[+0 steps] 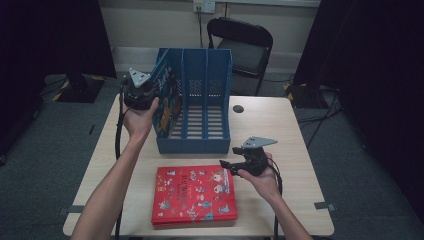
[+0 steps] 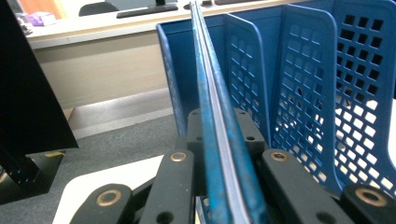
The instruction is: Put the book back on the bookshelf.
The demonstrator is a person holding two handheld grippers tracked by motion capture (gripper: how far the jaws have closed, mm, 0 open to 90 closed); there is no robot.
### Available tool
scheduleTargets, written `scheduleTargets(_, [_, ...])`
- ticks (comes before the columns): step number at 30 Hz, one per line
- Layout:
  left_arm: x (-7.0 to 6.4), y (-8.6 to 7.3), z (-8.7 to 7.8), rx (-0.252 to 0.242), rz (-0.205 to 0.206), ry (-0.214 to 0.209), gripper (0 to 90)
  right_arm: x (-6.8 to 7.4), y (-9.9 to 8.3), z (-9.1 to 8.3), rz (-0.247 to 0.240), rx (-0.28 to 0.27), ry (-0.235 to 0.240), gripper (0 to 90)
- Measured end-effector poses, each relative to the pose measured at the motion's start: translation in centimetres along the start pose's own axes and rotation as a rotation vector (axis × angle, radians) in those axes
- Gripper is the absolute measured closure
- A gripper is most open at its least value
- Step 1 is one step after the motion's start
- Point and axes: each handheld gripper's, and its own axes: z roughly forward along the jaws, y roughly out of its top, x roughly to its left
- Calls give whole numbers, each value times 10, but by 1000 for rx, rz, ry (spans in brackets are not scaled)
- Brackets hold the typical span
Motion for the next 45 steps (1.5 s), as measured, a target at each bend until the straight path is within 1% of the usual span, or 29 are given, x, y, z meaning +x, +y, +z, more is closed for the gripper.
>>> scheduleTargets(3, [1,-1,0,-6,-8,14,803,0,0,0,-1,1,0,278])
scheduleTargets(4, [0,-2,0,-13,-18,18,803,0,0,0,1,2,0,278])
scheduleTargets(7, [1,-4,0,-22,-29,34,803,0,0,1,0,3,2,278])
scheduleTargets(11, [3,-7,-1,-40,-44,73,799,1,0,0,-8,-7,5,278])
scheduleTargets(13, [3,-8,-2,-46,-34,78,798,1,0,0,-7,-7,7,276])
scheduleTargets(15, [3,-8,-1,-49,-45,80,798,1,0,1,-7,-2,8,276])
scheduleTargets(17, [3,-9,-1,-58,-68,77,802,1,0,1,-7,1,7,276])
scheduleTargets(20, [2,-8,-1,-57,-65,78,800,1,0,1,-8,2,9,275])
scheduleTargets(22, [4,-8,-1,-56,-78,69,799,1,0,2,-9,1,9,275])
scheduleTargets(24, [6,-8,-2,-52,-84,60,795,2,0,2,-12,2,10,275])
scheduleTargets(25, [6,-9,-2,-58,-85,51,792,2,0,2,-13,3,10,275])
scheduleTargets(27, [8,-9,-2,-49,-99,26,759,1,0,2,-11,2,10,275])
scheduleTargets(28, [8,-11,-3,-50,-92,45,705,1,0,2,-12,3,9,275])
scheduleTargets(29, [10,-13,-4,-53,-109,24,663,1,0,2,-11,3,9,275])
scheduleTargets(30, [11,-15,-4,-53,-128,3,660,1,0,2,-9,2,8,275])
scheduleTargets(31, [12,-18,-5,-54,-139,-7,657,1,0,1,-7,3,7,275])
scheduleTargets(33, [14,-24,-8,-59,-134,-23,638,0,0,1,-8,1,5,275])
scheduleTargets(34, [15,-27,-8,-57,-140,-34,628,0,0,1,-6,2,6,275])
scheduleTargets(36, [18,-32,-10,-59,-168,-89,619,0,0,2,-7,3,5,275])
scheduleTargets(37, [18,-36,-11,-62,-175,-107,614,0,0,2,-7,3,5,275])
scheduleTargets(39, [19,-40,-13,-59,-174,-136,610,1,0,3,-8,7,6,275])
scheduleTargets(40, [20,-42,-14,-61,-185,-157,599,1,0,4,-9,7,9,275])
scheduleTargets(41, [21,-44,-15,-51,-188,-171,590,2,1,4,-12,5,10,275])
scheduleTargets(42, [21,-45,-15,-51,-187,-172,591,2,1,5,-10,8,9,275])
scheduleTargets(43, [22,-47,-17,-42,-175,-174,592,2,1,5,-12,9,9,275])
scheduleTargets(44, [22,-48,-17,-45,-177,-189,592,2,0,6,-12,12,10,275])
scheduleTargets(45, [21,-50,-18,-43,-173,-193,595,2,0,6,-12,14,10,275])
